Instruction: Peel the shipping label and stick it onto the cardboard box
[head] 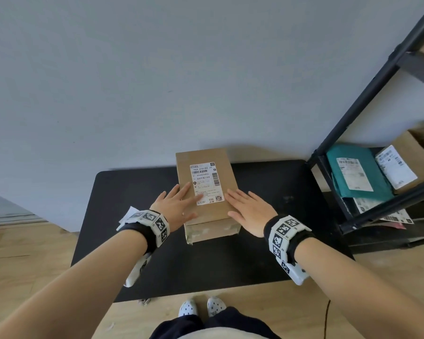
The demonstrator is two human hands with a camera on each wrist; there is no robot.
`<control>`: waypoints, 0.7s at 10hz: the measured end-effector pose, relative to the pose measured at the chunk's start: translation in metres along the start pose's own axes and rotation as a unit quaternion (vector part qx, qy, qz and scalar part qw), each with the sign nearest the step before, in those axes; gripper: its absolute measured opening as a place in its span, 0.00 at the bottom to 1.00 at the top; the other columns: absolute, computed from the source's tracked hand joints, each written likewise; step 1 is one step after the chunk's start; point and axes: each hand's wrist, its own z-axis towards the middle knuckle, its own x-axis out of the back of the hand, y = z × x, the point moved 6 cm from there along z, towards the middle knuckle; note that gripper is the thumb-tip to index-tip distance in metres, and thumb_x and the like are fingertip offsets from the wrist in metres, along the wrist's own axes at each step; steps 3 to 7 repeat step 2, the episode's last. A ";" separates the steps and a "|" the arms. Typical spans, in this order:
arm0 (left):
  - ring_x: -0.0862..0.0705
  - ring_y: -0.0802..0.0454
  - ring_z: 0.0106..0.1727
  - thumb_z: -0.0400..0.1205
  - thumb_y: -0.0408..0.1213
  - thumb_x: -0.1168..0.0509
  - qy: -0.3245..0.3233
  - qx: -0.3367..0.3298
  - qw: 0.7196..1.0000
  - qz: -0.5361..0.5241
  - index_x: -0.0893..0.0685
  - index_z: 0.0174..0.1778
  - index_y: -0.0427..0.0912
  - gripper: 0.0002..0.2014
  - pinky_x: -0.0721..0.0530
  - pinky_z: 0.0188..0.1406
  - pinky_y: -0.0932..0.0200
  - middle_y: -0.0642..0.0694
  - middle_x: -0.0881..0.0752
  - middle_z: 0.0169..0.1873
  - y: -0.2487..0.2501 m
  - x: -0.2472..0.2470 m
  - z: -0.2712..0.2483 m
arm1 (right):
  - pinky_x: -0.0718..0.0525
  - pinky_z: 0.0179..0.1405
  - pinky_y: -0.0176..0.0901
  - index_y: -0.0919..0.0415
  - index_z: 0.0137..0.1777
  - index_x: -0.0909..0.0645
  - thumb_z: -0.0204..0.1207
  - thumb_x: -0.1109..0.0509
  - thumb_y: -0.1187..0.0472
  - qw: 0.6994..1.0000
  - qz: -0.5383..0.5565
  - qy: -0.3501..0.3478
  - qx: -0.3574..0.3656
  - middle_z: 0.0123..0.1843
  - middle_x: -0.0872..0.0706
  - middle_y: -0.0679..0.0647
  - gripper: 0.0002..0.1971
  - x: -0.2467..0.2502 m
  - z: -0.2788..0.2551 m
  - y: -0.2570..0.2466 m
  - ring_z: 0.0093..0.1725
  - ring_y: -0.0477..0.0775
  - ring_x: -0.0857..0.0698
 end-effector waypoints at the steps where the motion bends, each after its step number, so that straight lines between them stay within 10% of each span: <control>1: 0.50 0.47 0.86 0.86 0.55 0.54 0.032 -0.001 0.998 0.060 0.54 0.83 0.61 0.28 0.48 0.85 0.44 0.51 0.55 0.86 -0.005 0.001 -0.008 | 0.46 0.83 0.49 0.55 0.84 0.50 0.86 0.54 0.45 0.998 0.032 0.016 -0.045 0.87 0.49 0.50 0.29 0.011 -0.001 0.007 0.85 0.50 0.46; 7: 0.43 0.43 0.84 0.88 0.46 0.53 0.039 0.008 0.993 0.108 0.47 0.83 0.54 0.25 0.40 0.82 0.42 0.48 0.48 0.85 -0.006 0.009 -0.011 | 0.34 0.79 0.54 0.55 0.82 0.44 0.85 0.50 0.47 0.994 0.078 0.061 -0.039 0.85 0.41 0.52 0.27 0.032 0.007 -0.011 0.81 0.54 0.35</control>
